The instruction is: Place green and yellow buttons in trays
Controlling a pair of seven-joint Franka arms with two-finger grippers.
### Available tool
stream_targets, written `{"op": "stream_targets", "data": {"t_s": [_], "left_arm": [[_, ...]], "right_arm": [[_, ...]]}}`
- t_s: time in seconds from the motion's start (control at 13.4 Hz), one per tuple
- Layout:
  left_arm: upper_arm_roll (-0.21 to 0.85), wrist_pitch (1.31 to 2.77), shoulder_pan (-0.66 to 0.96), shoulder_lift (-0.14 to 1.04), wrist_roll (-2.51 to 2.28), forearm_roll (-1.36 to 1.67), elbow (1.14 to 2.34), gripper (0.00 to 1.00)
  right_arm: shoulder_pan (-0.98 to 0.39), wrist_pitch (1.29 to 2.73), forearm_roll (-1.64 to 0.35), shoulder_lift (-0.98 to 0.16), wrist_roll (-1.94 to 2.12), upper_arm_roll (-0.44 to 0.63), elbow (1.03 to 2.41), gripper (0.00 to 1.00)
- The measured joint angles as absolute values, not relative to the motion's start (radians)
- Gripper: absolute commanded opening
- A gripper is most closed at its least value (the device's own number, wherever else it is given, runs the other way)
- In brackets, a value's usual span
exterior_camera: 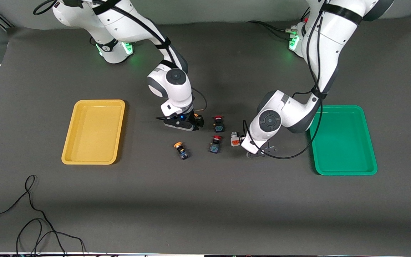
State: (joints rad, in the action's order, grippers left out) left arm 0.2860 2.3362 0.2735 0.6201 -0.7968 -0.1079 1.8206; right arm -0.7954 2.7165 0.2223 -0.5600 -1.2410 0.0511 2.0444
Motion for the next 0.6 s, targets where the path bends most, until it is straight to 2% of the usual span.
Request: {"op": "stream_targets", "data": {"t_s": [0.07, 0.15, 0.37, 0.45, 0.6], "left_arm": [[0.285, 2.300, 0.272, 0.596, -0.799, -0.108, 1.814, 0.00], [0.285, 2.246, 0.271, 0.565, -0.800, -0.108, 1.800, 0.00], [0.285, 2.016, 0.270, 0.445, -0.800, -0.108, 1.750, 0.00], [0.286, 1.953, 0.270, 0.403, -0.799, -0.108, 1.740, 0.00], [0.284, 1.824, 0.267, 0.325, -0.765, -0.108, 1.718, 0.00]], "right_arm": [[-0.796, 2.717, 0.222, -0.561, -1.241, 0.051, 2.042, 0.67], [-0.797, 2.717, 0.222, -0.561, -1.241, 0.051, 2.040, 0.56], [-0.799, 2.717, 0.223, -0.561, -1.241, 0.051, 2.036, 0.34], [-0.799, 2.717, 0.223, -0.561, -1.241, 0.050, 2.036, 0.30], [-0.800, 2.717, 0.223, -0.561, -1.241, 0.050, 2.035, 0.29]]}}
